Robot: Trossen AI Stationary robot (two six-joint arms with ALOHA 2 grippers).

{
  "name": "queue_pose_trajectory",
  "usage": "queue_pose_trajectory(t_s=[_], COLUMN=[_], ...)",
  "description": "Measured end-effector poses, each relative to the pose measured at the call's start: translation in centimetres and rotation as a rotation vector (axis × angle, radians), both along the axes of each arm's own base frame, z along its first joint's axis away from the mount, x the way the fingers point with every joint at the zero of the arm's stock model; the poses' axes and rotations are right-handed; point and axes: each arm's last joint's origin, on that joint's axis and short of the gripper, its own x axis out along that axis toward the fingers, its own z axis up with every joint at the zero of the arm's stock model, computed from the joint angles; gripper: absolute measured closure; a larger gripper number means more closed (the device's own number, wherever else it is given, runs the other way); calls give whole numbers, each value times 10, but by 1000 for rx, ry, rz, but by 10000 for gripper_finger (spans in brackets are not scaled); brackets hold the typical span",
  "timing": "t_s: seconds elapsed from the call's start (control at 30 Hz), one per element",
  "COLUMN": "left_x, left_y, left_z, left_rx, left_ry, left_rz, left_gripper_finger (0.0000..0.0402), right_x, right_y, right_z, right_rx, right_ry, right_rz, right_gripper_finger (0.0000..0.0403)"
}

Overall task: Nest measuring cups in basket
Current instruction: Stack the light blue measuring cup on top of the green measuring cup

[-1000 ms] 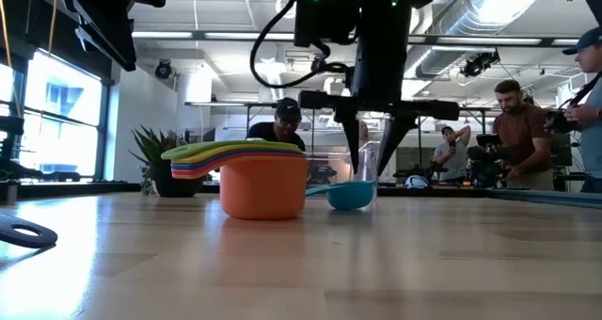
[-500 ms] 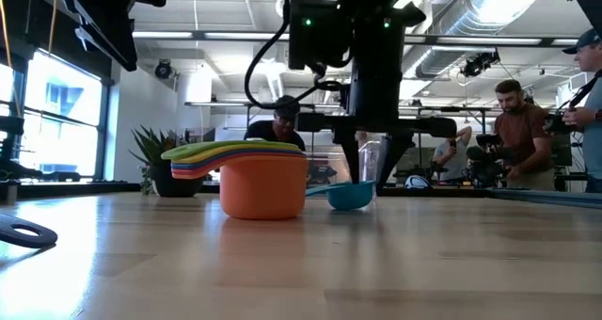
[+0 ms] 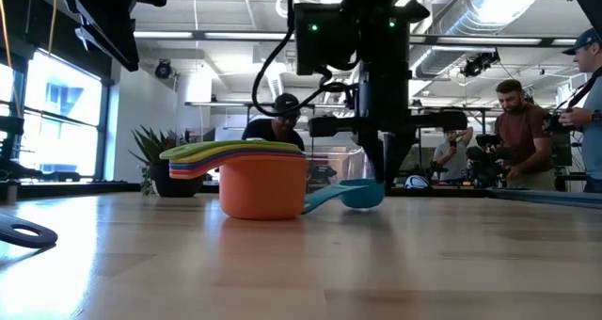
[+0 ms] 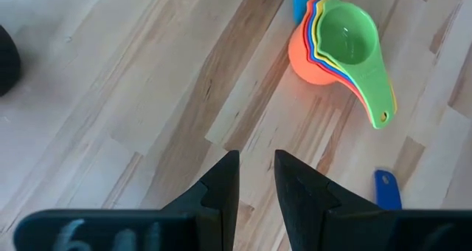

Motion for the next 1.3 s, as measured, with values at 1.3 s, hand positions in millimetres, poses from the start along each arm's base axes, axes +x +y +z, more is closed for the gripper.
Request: queue_pose_trajectory(t_s=[1.3], left_x=[0], left_y=[0], left_z=[0], left_rx=[-7], left_ry=[4], left_rz=[-2], left_gripper_finger=[326], right_x=[24], right_y=[55], right_z=[94], right_rx=[44], right_ry=[-570], right_rz=[402], right_gripper_finger=[403])
